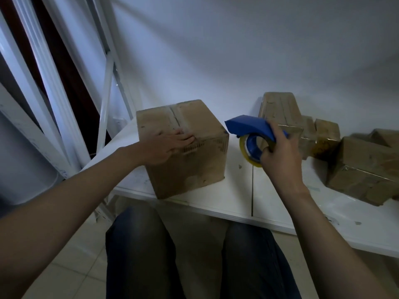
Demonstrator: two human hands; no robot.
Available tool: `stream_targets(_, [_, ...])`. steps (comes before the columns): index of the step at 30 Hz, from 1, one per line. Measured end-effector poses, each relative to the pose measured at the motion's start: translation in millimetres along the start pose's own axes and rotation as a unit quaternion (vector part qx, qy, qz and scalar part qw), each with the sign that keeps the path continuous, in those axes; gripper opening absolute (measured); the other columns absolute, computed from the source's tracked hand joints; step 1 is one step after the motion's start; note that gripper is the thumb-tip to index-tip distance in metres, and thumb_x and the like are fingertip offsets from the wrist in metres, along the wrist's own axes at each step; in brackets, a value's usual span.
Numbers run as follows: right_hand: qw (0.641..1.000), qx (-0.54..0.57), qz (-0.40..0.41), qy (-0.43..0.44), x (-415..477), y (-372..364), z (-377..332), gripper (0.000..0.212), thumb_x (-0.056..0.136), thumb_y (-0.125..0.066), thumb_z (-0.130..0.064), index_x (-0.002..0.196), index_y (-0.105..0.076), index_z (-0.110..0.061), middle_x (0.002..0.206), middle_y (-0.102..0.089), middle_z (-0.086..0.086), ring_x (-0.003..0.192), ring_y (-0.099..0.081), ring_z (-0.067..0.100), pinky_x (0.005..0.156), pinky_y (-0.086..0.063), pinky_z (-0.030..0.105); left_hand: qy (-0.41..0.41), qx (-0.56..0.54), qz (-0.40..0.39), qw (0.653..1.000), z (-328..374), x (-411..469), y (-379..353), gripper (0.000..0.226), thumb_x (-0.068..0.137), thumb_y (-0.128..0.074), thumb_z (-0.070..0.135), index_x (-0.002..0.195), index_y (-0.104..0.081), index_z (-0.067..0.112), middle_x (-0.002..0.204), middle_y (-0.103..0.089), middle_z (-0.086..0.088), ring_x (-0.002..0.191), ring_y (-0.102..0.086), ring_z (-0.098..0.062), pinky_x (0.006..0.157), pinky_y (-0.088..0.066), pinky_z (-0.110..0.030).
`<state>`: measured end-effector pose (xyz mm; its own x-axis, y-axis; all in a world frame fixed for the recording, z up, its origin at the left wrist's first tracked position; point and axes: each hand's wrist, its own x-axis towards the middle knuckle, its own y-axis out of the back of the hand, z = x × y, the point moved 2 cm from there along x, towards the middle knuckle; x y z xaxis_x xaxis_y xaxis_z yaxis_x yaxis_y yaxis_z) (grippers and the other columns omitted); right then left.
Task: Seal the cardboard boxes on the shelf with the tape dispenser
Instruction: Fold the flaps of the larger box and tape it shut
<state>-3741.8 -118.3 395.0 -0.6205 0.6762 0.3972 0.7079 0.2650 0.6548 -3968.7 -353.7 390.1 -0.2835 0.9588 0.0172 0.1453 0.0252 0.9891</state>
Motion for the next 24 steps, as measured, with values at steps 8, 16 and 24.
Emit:
stream_targets(8, [0.998, 0.049, 0.023, 0.034, 3.9, -14.0, -41.8, 0.068, 0.096, -0.061, -0.010, 0.154, -0.034, -0.033, 0.136, -0.041, 0.014, 0.102, -0.042, 0.012, 0.094, -0.035, 0.021, 0.086, -0.108, 0.003, 0.990, -7.2, -18.8, -5.5, 0.058, 0.101, -0.009, 0.057, 0.154, -0.025, 0.043, 0.163, -0.017, 0.019, 0.153, -0.012, -0.013, 0.125, -0.004, -0.052])
stream_targets(16, [0.994, 0.097, 0.025, 0.051, 15.8, -37.7, -50.6, 0.069, 0.093, -0.059, -0.002, 0.151, -0.039, -0.035, 0.134, -0.041, 0.011, 0.106, -0.044, 0.013, 0.095, -0.041, 0.022, 0.149, -0.243, 0.136, 0.949, -9.3, 0.0, -8.3, 0.061, 0.085, -0.042, 0.076, 0.121, -0.071, 0.035, 0.136, -0.062, 0.012, 0.137, -0.048, -0.016, 0.117, -0.028, -0.056])
stream_targets(24, [0.993, 0.101, 0.037, 0.058, 26.4, -50.2, -46.8, 0.074, 0.091, -0.059, 0.001, 0.148, -0.039, -0.042, 0.135, -0.043, 0.008, 0.111, -0.052, 0.018, 0.097, -0.048, 0.027, 0.138, -0.144, 0.140, 0.970, -7.9, -2.7, -22.5, 0.067, 0.086, -0.050, 0.074, 0.133, -0.062, 0.027, 0.145, -0.055, 0.004, 0.141, -0.044, -0.024, 0.118, -0.022, -0.050])
